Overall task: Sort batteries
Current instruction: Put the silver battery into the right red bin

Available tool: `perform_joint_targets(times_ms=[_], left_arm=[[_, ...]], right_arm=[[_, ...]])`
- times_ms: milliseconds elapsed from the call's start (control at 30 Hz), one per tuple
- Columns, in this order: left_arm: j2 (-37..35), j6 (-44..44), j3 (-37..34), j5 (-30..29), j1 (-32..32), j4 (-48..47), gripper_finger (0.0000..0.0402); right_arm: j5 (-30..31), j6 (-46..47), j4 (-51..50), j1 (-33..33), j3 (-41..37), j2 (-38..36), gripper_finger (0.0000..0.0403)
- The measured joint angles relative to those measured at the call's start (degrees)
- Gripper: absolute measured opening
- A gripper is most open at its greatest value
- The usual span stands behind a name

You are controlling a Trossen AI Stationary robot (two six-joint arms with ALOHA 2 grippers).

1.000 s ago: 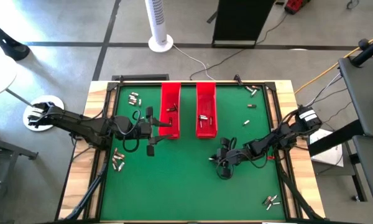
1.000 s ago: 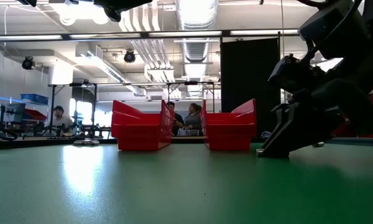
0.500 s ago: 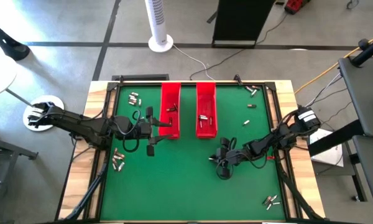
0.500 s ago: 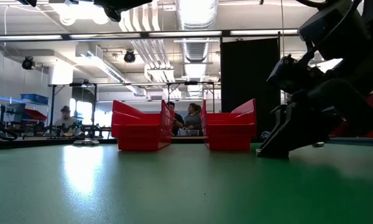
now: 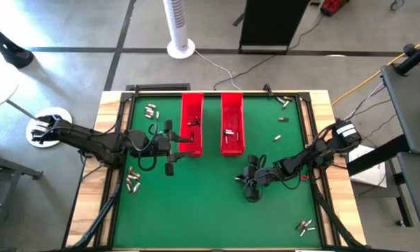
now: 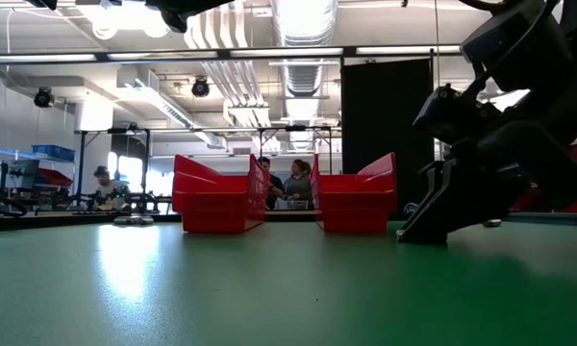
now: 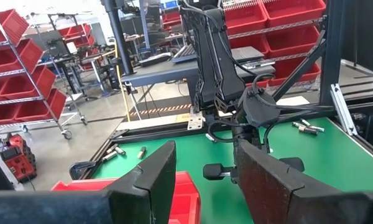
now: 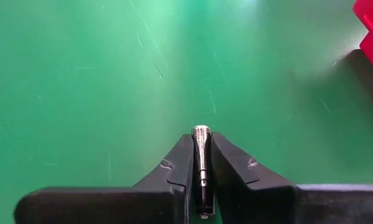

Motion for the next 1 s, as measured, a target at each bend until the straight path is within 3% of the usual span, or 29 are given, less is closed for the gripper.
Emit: perform_joint_targets(times_ms=[233, 600, 1000], left_arm=[[0.0, -1.1, 0.0, 0.0, 0.0, 0.1, 0.0149], [0.0, -2.0, 0.0, 0.0, 0.0, 0.6, 0.0149], [0.0, -2.0, 0.0, 0.0, 0.0, 0.7, 0.0149]], right_arm=[[0.0, -1.0, -14.4, 0.0, 6.4, -4.7, 0.0037], [0.0, -3.9, -43.6, -1.4, 25.1, -6.7, 0.0038], [0.0, -15.1, -64.6, -12.4, 43.8, -6.6, 0.0038]])
